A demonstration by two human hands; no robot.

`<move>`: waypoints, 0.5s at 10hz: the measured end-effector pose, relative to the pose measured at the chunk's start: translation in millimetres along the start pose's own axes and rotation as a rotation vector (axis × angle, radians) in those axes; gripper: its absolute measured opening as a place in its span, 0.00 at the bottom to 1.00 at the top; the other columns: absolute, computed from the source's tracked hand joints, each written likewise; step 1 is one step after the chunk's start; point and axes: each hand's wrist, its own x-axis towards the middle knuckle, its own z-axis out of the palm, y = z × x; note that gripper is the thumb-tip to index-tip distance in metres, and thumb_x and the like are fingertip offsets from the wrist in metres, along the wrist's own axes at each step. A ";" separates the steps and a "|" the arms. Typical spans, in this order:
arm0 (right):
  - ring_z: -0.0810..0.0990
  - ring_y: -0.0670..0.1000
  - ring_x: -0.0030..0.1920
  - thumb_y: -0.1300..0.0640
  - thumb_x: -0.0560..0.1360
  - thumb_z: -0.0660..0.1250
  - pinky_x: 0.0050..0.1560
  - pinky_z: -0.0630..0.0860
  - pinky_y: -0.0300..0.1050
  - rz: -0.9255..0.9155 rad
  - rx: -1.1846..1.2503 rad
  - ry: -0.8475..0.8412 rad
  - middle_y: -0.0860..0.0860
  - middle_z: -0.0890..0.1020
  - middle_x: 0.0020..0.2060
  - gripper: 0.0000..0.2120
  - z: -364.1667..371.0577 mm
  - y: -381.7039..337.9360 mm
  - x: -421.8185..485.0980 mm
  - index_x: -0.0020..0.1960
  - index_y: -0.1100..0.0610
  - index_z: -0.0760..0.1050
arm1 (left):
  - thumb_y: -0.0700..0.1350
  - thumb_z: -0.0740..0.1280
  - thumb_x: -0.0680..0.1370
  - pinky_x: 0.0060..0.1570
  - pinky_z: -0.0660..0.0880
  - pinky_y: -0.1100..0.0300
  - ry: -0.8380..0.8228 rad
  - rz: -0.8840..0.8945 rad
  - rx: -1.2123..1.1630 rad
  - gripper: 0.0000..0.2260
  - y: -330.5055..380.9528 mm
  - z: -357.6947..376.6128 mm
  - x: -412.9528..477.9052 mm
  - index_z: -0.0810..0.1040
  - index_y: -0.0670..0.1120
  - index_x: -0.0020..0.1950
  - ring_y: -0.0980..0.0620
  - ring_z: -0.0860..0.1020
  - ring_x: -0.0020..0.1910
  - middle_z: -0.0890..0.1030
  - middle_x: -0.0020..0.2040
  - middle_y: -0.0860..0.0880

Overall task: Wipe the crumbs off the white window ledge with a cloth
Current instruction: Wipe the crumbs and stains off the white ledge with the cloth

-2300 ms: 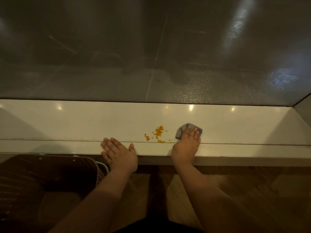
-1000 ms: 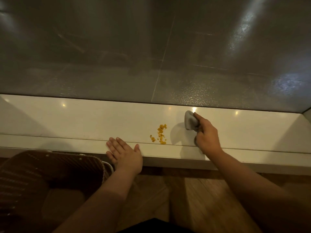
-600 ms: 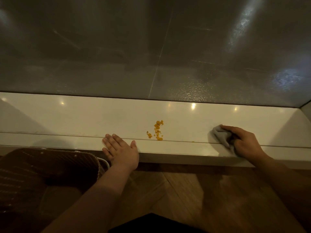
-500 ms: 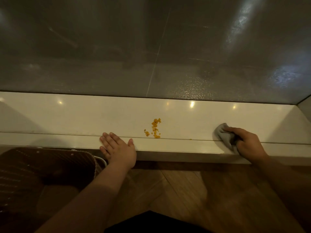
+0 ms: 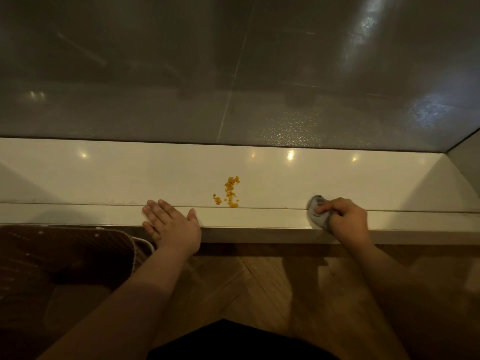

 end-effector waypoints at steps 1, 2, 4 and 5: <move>0.78 0.54 0.49 0.72 0.69 0.62 0.54 0.71 0.43 -0.079 -0.042 -0.033 0.52 0.81 0.42 0.14 21.6 -15.2 -8.5 0.41 0.59 0.84 | 0.56 0.46 0.81 0.74 0.36 0.47 -0.001 -0.002 0.002 0.33 0.0 -1.1 0.4 0.35 0.37 0.75 0.41 0.35 0.76 0.35 0.76 0.39; 0.77 0.51 0.49 0.71 0.70 0.62 0.52 0.70 0.39 -0.108 -0.061 -0.098 0.56 0.82 0.48 0.14 42.7 -33.2 -15.6 0.44 0.59 0.84 | 0.56 0.46 0.81 0.74 0.36 0.47 -0.009 -0.002 0.002 0.33 0.0 -1.5 0.1 0.35 0.37 0.75 0.41 0.35 0.76 0.34 0.76 0.39; 0.79 0.55 0.52 0.69 0.72 0.61 0.51 0.69 0.36 -0.131 -0.059 -0.198 0.57 0.82 0.51 0.15 75.9 -66.1 -29.2 0.47 0.58 0.84 | 0.56 0.46 0.81 0.74 0.36 0.48 -0.024 -0.008 0.007 0.33 2.0 -4.0 -0.5 0.34 0.37 0.75 0.42 0.34 0.76 0.33 0.76 0.39; 0.79 0.55 0.54 0.68 0.73 0.60 0.52 0.68 0.34 -0.115 -0.017 -0.237 0.56 0.82 0.53 0.14 89.2 -77.7 -33.6 0.50 0.58 0.83 | 0.56 0.47 0.81 0.74 0.35 0.48 -0.027 -0.009 -0.005 0.33 2.0 -4.3 -0.9 0.34 0.37 0.75 0.42 0.34 0.76 0.33 0.76 0.39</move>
